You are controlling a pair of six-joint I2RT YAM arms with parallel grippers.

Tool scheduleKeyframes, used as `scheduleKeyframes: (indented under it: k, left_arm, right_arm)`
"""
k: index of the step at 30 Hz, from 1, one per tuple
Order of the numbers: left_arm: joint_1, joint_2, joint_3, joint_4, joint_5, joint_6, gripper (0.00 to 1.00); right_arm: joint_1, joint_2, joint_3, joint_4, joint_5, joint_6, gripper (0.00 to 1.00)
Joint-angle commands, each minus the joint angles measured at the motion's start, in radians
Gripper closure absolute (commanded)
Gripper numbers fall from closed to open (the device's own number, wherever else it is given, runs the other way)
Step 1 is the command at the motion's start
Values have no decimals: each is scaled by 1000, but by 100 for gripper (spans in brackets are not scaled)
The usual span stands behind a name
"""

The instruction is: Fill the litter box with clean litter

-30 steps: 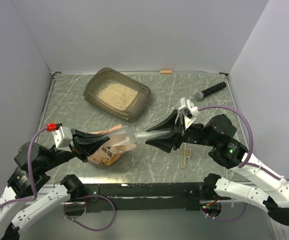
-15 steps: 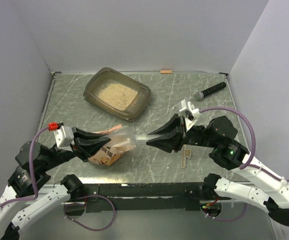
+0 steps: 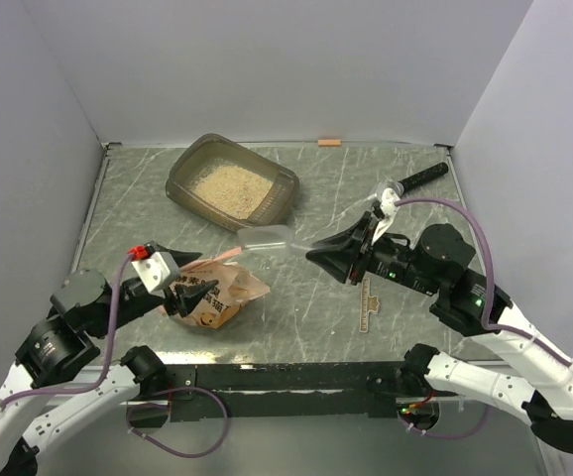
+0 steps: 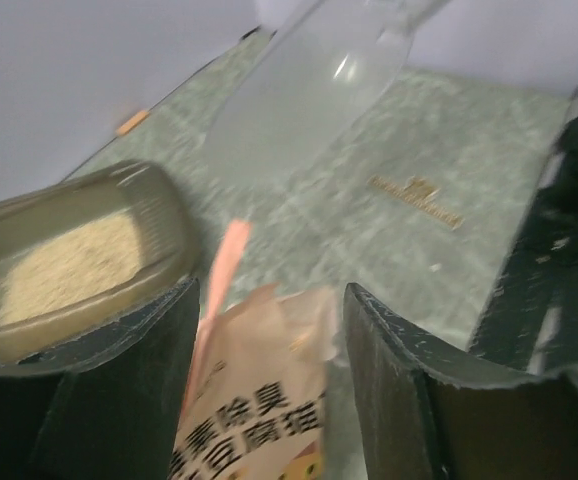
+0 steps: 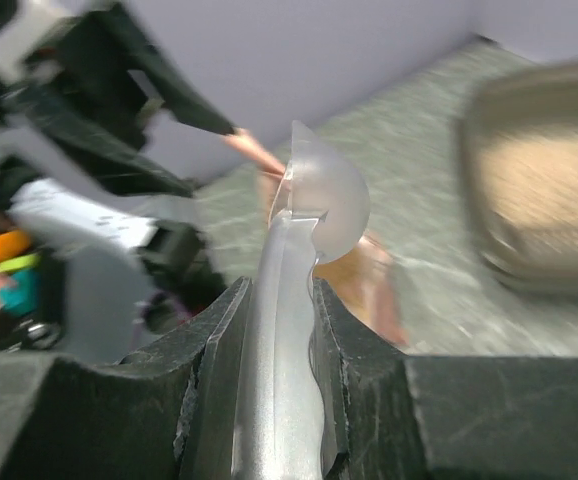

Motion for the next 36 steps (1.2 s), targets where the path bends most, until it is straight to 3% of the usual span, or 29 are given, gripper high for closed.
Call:
scheduleKeyframes:
  k: [1,8,14,24,27,28,31,36]
  left_arm:
    - [0,41,31,-95,-183,163,36]
    - [-6,91,-16,-64,-296,266,27]
    - [-9,160,-12,-54,-322,341,24]
    - [-9,269,5,-189,-243,321,26]
    - [-8,291,5,-239,-244,289,53]
    - [-9,294,1,-245,-252,280,74]
    - [-9,282,-35,-241,-255,272,99]
    - [-9,251,-50,-245,-252,245,99]
  right_arm:
    - [-18,-19,82,-186,194,-41,100]
    - [-59,-8,78,-347,139,-22,100]
    - [-75,-49,1,-338,59,-8,100]
    - [-91,-34,-44,-321,-25,24,100]
    - [-104,-10,-30,-309,-56,41,100]
    - [-105,9,-28,-304,-76,48,100]
    - [-108,50,-25,-271,-125,77,100]
    - [-110,115,-28,-194,-159,125,100]
